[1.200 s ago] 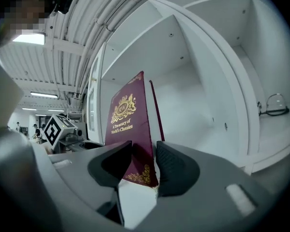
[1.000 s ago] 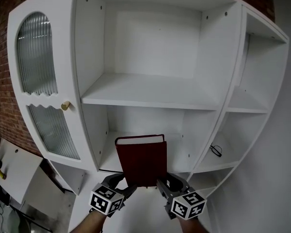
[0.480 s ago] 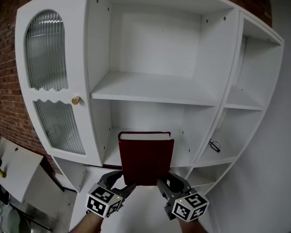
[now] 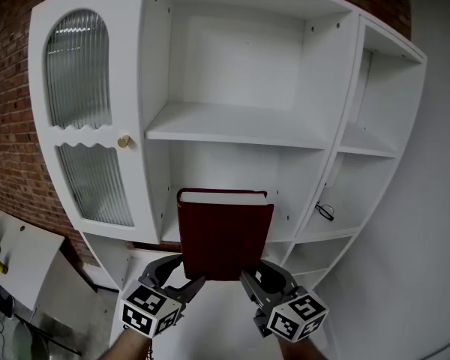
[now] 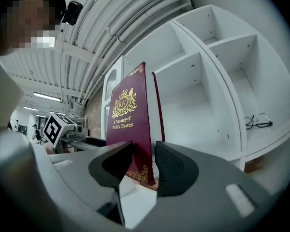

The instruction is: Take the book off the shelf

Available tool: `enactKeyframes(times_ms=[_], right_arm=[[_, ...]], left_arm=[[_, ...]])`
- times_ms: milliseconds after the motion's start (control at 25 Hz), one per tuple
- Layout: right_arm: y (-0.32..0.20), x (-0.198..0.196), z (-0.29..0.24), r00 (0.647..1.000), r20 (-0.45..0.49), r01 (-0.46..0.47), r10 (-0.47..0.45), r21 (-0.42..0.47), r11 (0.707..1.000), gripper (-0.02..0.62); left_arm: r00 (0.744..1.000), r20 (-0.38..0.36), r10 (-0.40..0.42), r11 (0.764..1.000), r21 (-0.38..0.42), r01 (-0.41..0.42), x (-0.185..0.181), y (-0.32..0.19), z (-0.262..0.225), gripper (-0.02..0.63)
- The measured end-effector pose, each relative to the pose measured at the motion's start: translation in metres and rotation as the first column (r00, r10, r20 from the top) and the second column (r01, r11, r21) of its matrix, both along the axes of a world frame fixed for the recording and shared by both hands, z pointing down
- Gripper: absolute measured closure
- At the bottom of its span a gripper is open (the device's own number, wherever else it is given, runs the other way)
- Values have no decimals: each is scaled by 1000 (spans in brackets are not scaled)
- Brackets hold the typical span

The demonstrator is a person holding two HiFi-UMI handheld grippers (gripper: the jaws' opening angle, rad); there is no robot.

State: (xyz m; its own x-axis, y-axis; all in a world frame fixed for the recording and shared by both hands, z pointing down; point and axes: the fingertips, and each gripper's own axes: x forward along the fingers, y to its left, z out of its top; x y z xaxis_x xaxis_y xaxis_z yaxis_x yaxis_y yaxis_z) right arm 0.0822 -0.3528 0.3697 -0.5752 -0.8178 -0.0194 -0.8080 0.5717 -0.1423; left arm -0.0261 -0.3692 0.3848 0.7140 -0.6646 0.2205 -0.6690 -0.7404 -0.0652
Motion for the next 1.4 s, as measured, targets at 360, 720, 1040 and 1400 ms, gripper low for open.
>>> enactKeyframes(times_ms=[360,720,1040,1400], right_arm=[[30,-10,-15,1000,-1,-15,16,35,999,443],[59,-18,-17,1000,8,-30,29,29,999,445],[82,-24,-10,999,-7,-42,42,14,999,446],[94,-31,-7,999,-18,-42,42,-1,999,448]], left_arm=[[1000,15,5,998,62,-6,-9,28,-20,345],[1000,9,24,996,89,-25,-16,55,-29,342],[999,-15,39,996,82,-37,-21,75,-26,341],[999,-21,40,996,80,-39,-28,86,-24,341]])
